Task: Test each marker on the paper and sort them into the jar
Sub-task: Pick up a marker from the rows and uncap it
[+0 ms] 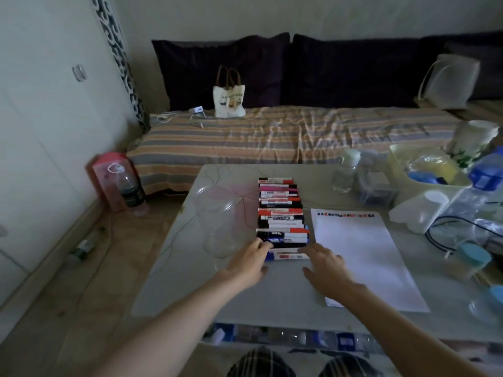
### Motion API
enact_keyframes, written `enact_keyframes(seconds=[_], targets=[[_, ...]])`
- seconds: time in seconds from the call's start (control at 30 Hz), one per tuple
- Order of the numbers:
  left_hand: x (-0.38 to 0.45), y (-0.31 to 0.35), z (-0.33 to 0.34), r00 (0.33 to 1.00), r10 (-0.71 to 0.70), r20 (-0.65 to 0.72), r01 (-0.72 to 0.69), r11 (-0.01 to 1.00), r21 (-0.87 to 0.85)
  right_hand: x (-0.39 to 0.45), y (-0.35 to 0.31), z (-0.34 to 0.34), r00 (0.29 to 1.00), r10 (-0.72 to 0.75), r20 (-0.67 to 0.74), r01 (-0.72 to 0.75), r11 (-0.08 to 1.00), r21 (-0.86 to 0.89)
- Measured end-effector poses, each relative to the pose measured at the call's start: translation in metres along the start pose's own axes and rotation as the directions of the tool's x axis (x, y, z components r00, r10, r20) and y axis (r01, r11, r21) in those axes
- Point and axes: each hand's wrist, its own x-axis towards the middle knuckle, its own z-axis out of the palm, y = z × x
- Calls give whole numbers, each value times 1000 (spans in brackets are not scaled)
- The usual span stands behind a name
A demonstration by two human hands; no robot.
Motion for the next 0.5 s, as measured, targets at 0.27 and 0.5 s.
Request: enact_keyframes(seconds=[0.27,0.5], targets=[[37,-15,34,997,50,-50,-45,993,109,37,16,39,997,-44,-67,40,997,-61],[26,-9,17,987,64,-149,-74,995,-62,37,14,30,977,-123,-177,113,991,-65]])
